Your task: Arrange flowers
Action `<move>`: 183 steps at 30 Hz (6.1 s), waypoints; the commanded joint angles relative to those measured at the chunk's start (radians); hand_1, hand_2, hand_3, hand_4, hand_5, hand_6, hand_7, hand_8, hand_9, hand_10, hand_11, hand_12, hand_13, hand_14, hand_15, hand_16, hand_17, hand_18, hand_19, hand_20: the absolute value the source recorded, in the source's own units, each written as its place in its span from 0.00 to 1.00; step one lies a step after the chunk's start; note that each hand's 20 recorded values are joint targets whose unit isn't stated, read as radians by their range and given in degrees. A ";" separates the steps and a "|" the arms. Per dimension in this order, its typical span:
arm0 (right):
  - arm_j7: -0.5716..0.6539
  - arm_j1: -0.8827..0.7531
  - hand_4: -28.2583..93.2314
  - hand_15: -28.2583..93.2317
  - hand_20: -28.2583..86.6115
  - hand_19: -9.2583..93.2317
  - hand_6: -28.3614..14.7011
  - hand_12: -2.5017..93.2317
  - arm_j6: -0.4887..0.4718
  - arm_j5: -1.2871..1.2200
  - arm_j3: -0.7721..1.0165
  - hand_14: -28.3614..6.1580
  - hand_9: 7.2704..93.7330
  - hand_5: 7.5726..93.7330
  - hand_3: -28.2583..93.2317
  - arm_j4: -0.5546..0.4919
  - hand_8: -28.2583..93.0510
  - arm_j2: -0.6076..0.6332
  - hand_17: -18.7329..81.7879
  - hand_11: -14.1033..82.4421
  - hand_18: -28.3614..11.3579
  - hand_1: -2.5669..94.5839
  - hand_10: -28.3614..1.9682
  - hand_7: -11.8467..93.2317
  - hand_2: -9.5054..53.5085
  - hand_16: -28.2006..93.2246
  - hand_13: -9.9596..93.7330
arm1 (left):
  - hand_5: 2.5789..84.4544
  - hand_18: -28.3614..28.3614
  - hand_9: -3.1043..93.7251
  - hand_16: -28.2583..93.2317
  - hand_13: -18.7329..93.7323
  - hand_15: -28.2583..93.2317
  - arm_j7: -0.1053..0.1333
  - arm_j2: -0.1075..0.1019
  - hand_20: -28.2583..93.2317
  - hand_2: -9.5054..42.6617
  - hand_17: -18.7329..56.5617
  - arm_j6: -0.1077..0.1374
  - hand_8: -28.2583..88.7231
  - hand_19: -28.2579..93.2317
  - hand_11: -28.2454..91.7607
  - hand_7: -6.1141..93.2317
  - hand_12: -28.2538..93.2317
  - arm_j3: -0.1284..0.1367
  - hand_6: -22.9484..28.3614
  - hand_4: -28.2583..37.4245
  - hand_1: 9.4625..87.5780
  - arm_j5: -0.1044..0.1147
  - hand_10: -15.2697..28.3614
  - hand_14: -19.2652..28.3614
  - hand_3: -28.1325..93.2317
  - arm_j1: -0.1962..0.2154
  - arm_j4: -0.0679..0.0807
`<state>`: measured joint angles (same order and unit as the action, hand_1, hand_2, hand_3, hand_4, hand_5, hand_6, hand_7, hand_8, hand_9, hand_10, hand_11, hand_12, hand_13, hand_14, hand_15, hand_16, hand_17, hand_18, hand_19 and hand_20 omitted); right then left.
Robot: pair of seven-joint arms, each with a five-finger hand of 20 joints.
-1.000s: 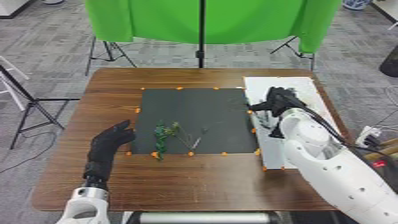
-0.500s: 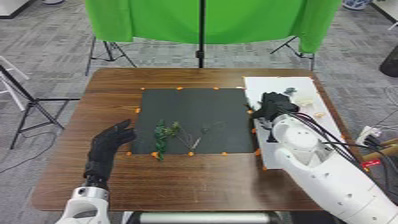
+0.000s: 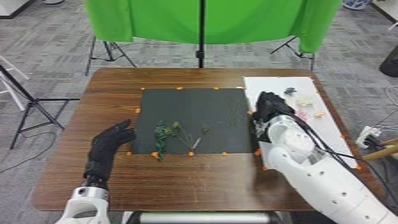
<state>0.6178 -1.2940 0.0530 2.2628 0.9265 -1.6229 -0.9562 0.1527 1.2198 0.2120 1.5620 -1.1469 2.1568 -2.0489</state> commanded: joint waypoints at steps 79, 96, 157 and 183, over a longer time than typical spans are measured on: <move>0.118 -0.118 0.16 0.75 0.74 1.00 0.50 0.30 -0.418 0.169 0.034 0.76 0.97 0.85 0.71 -0.047 0.20 -0.055 0.92 0.60 0.51 0.38 0.53 0.29 0.00 0.50 1.00 | 0.53 0.75 0.50 0.20 0.47 0.52 -0.030 0.006 0.39 0.23 0.25 -0.026 0.19 0.38 0.42 0.18 0.33 -0.008 0.55 0.02 0.19 -0.007 0.67 0.80 0.78 0.010 0.002; 0.043 -0.183 0.29 0.83 0.80 1.00 0.58 0.30 -0.174 0.164 0.088 0.76 1.00 0.87 0.72 -0.070 0.45 -0.051 0.95 0.68 0.47 0.57 0.63 0.44 0.00 0.46 1.00 | 0.53 0.75 0.49 0.20 0.46 0.52 -0.040 0.009 0.39 0.23 0.25 -0.025 0.19 0.38 0.42 0.18 0.33 -0.003 0.55 0.03 0.19 -0.007 0.67 0.79 0.78 0.022 -0.005; -0.183 -0.190 0.24 0.81 0.84 1.00 0.60 0.30 -0.004 0.085 0.004 0.75 0.95 0.81 0.61 -0.238 0.28 0.023 0.92 0.72 0.44 0.47 0.61 0.50 0.00 0.52 1.00 | 0.52 0.76 0.48 0.21 0.46 0.49 -0.009 0.011 0.39 0.11 0.25 -0.131 0.19 0.36 0.40 0.16 0.33 0.004 0.56 0.06 0.17 -0.023 0.66 0.79 0.80 0.003 0.021; -0.224 -0.256 0.17 0.82 0.85 1.00 0.64 0.30 -0.179 -0.208 0.026 0.66 0.95 0.73 0.81 -0.349 0.16 0.029 0.88 0.69 0.35 0.25 0.54 0.25 0.24 0.51 0.97 | 0.52 0.76 0.48 0.21 0.46 0.49 -0.010 0.020 0.39 0.12 0.25 -0.115 0.19 0.36 0.41 0.16 0.33 0.010 0.55 0.05 0.17 -0.021 0.66 0.79 0.80 0.021 0.011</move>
<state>0.3858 -1.5287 -0.0944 2.0079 0.9682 -1.9967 -0.9190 0.1503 1.2269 0.0930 1.5736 -1.1644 2.1636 -2.0455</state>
